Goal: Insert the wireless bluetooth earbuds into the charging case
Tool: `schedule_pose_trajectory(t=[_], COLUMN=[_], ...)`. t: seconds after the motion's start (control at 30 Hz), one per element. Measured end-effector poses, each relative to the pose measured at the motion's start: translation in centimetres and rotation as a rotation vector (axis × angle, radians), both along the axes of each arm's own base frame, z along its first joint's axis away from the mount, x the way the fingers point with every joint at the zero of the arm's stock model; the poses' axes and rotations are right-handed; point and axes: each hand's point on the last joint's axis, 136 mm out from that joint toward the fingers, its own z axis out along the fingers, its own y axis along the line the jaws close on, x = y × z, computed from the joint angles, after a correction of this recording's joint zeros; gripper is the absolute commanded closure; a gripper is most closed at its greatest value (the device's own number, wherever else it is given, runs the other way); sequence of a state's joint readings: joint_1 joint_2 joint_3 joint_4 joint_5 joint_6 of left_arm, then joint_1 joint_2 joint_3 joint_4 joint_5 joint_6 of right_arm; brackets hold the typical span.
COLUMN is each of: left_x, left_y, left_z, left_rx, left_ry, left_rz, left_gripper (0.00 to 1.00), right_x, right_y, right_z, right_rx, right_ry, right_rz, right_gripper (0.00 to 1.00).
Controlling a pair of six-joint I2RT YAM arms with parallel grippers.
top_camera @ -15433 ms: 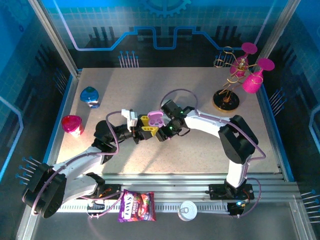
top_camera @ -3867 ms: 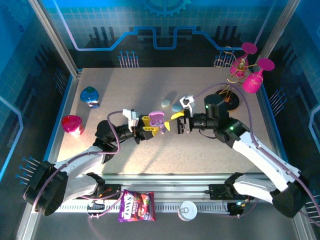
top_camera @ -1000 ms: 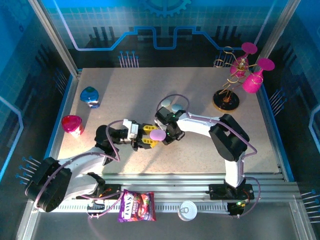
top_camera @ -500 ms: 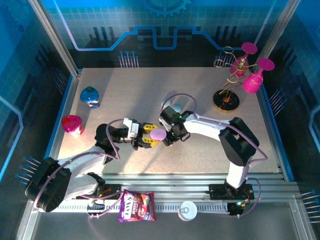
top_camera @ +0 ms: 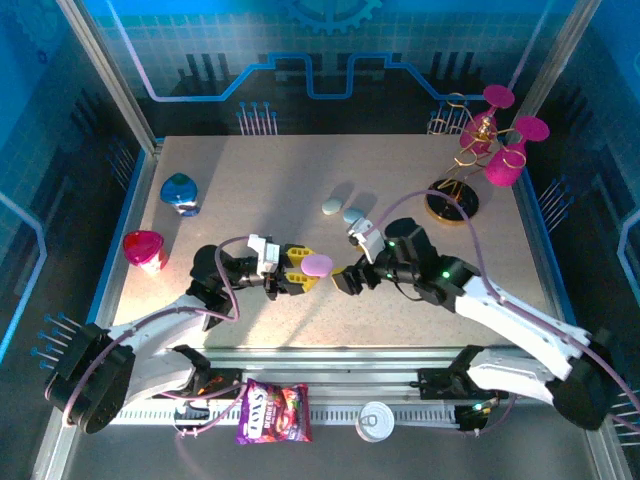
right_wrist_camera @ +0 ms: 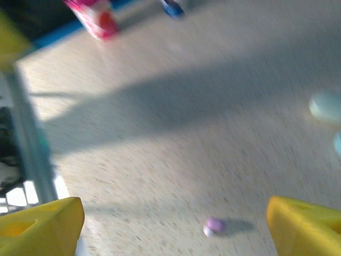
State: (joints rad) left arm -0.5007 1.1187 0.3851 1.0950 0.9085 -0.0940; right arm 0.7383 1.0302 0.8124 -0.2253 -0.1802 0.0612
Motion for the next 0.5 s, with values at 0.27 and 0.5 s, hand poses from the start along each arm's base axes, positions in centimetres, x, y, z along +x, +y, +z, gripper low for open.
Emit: schedule_pose_trajectory(t=[0.27, 0.5], left_x=[0.1, 0.1], left_y=[-0.1, -0.1], left_z=[0.3, 0.4], left_rx=[0.000, -0.001], left_ry=[0.004, 0.008], left_rz=[-0.002, -0.005], left_gripper=[0.68, 0.68], right_x=[-3.6, -2.5], right_y=[1.3, 2.5], right_z=[6.2, 5.8], right_rx=[0.153, 0.121], right_ry=[-0.181, -0.188], right_rz=[0.235, 0.250], right_gripper=[0.11, 0.11])
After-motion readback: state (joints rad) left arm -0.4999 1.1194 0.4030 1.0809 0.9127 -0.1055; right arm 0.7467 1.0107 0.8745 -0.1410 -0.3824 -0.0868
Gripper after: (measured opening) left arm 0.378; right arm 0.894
